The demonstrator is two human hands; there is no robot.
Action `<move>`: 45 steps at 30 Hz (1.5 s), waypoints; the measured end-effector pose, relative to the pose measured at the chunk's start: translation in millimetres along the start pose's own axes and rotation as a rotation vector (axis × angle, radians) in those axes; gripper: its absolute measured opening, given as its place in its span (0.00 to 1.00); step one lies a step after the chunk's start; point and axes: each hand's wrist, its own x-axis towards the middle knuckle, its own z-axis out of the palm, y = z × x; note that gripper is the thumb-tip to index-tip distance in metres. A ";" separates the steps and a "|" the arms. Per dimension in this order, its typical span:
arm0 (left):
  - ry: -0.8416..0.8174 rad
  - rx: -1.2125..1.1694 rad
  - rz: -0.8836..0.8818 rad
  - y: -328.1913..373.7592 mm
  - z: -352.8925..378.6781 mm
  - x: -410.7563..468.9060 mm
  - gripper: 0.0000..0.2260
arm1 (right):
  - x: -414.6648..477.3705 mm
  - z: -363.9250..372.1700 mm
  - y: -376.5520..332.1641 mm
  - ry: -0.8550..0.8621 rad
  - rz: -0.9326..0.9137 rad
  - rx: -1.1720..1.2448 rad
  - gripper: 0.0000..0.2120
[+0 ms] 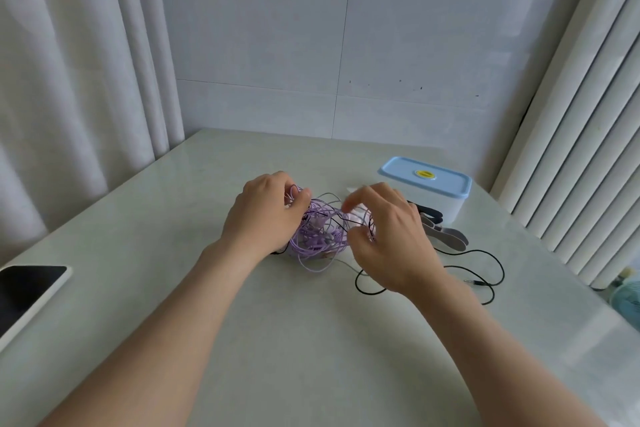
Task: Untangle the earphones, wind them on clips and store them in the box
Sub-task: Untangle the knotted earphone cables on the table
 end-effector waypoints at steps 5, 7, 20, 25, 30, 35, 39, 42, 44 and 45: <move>-0.007 0.003 0.020 -1.4 3.1 0.0 0.14 | 3.4 13.6 8.9 0.016 0.023 -0.135 0.08; -0.022 -0.010 0.027 -1.6 3.4 -0.4 0.15 | 4.7 17.0 9.3 0.021 0.026 -0.141 0.06; 0.096 -0.023 -0.067 -11.1 -2.6 1.2 0.07 | 12.6 -21.4 -10.9 0.255 0.376 1.272 0.14; 0.147 0.106 -0.113 -8.3 -4.9 -1.8 0.04 | 10.8 -31.5 -14.6 0.261 0.432 1.405 0.28; 0.226 -0.009 0.207 3.7 -4.1 -1.7 0.15 | 6.3 -31.1 -14.3 0.224 0.266 1.042 0.11; -0.030 -0.152 0.442 25.0 3.8 -11.1 0.17 | 3.9 -24.7 -14.2 0.201 0.106 0.866 0.10; -0.075 -0.170 0.389 24.2 10.4 -13.9 0.14 | 3.2 -24.5 -11.5 0.214 0.019 0.820 0.11; -0.034 -0.160 0.378 21.6 10.3 -12.3 0.09 | 2.5 -23.0 -12.1 0.263 -0.035 0.835 0.06; -0.020 -0.139 0.382 20.8 9.5 -12.2 0.07 | 2.4 -21.3 -12.5 0.317 -0.018 0.884 0.07; -0.011 -0.130 0.387 20.7 9.4 -12.0 0.07 | 2.3 -20.4 -13.4 0.343 -0.008 0.913 0.07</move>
